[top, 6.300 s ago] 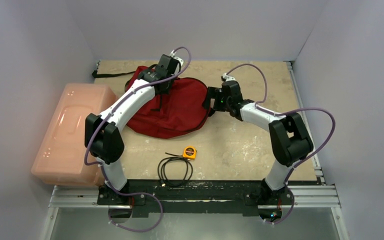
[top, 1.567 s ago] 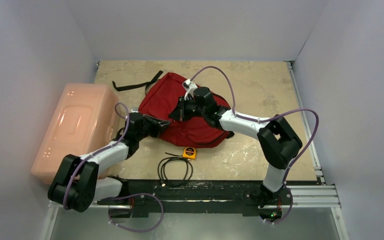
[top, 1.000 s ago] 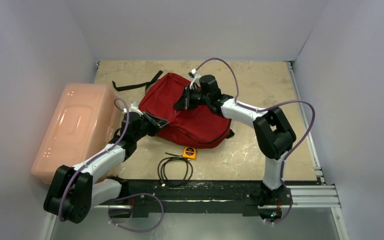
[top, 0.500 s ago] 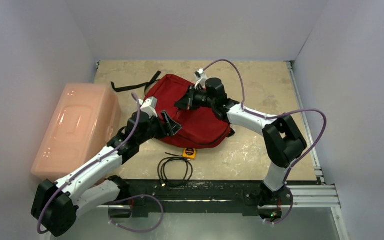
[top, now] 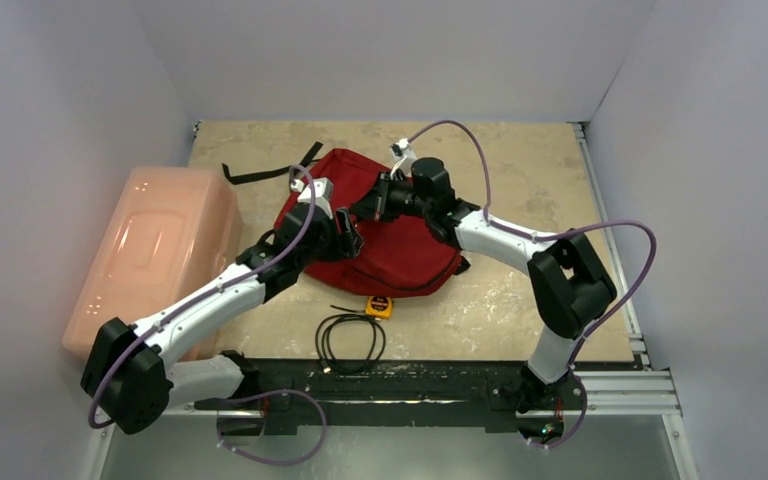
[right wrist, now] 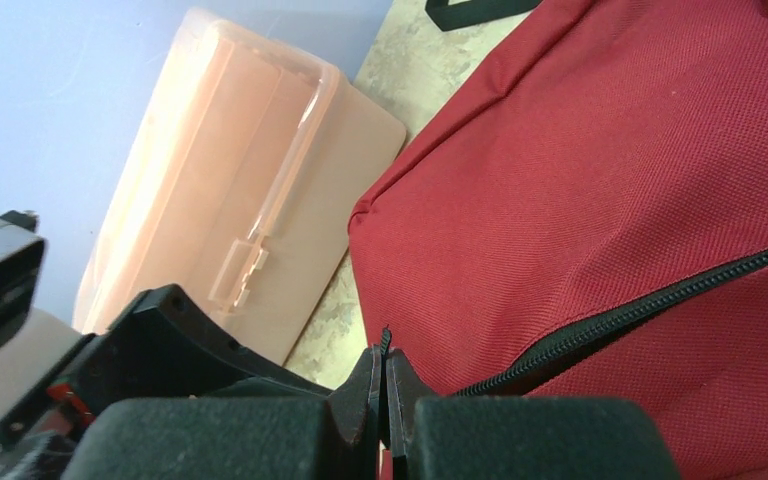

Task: Pack the student bag
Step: Zip the student bag at the center of the board, then pick up the student bag at the center of the board.

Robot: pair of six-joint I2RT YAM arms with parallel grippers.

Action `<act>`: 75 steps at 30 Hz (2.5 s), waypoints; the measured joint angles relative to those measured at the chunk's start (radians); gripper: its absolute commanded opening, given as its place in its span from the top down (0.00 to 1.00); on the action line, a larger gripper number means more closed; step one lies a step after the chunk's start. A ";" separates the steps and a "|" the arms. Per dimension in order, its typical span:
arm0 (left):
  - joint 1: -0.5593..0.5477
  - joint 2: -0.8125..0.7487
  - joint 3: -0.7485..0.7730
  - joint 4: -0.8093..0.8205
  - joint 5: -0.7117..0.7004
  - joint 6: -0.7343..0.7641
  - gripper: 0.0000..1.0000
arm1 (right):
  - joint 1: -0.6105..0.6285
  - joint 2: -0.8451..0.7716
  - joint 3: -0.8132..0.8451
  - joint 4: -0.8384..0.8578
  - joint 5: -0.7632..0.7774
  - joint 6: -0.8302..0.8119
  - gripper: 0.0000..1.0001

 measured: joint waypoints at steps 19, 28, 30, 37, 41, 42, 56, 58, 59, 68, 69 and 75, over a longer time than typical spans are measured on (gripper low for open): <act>-0.015 0.001 -0.099 0.076 -0.044 0.140 1.00 | -0.089 0.098 0.119 -0.035 0.016 0.038 1.00; -0.015 -0.013 -0.148 0.087 -0.043 0.142 1.00 | -0.214 0.341 0.334 0.041 -0.040 0.087 1.00; -0.015 -0.013 -0.148 0.093 -0.043 0.142 1.00 | -0.235 0.389 0.369 0.055 -0.063 0.092 1.00; -0.014 -0.013 -0.148 0.096 -0.044 0.141 1.00 | -0.245 0.481 0.526 -0.067 -0.122 0.026 0.62; -0.015 -0.013 -0.143 0.046 -0.039 0.135 0.76 | -0.261 0.451 0.666 -0.314 -0.044 -0.146 0.44; -0.015 -0.012 -0.138 0.031 -0.037 0.132 0.70 | -0.264 0.416 0.667 -0.377 -0.011 -0.192 0.38; -0.012 -0.078 -0.059 -0.117 0.065 0.107 0.20 | -0.425 -0.413 -0.174 -0.554 0.112 -0.280 0.01; -0.007 -0.113 -0.042 -0.136 0.093 0.105 0.16 | -0.442 -0.439 -0.304 -0.522 0.069 -0.247 0.01; -0.005 -0.131 -0.031 -0.147 0.107 0.104 0.15 | -0.439 -0.451 -0.386 -0.509 0.043 -0.226 0.02; 0.000 -0.260 0.157 -0.256 0.226 0.144 0.14 | -0.395 -0.404 -0.530 -0.308 -0.078 -0.097 0.44; 0.000 -0.272 0.182 -0.270 0.237 0.157 0.14 | -0.378 -0.387 -0.526 -0.280 -0.080 -0.083 0.61; 0.000 -0.339 0.286 -0.338 0.271 0.218 0.13 | -0.269 -0.310 -0.432 -0.317 0.006 -0.037 1.00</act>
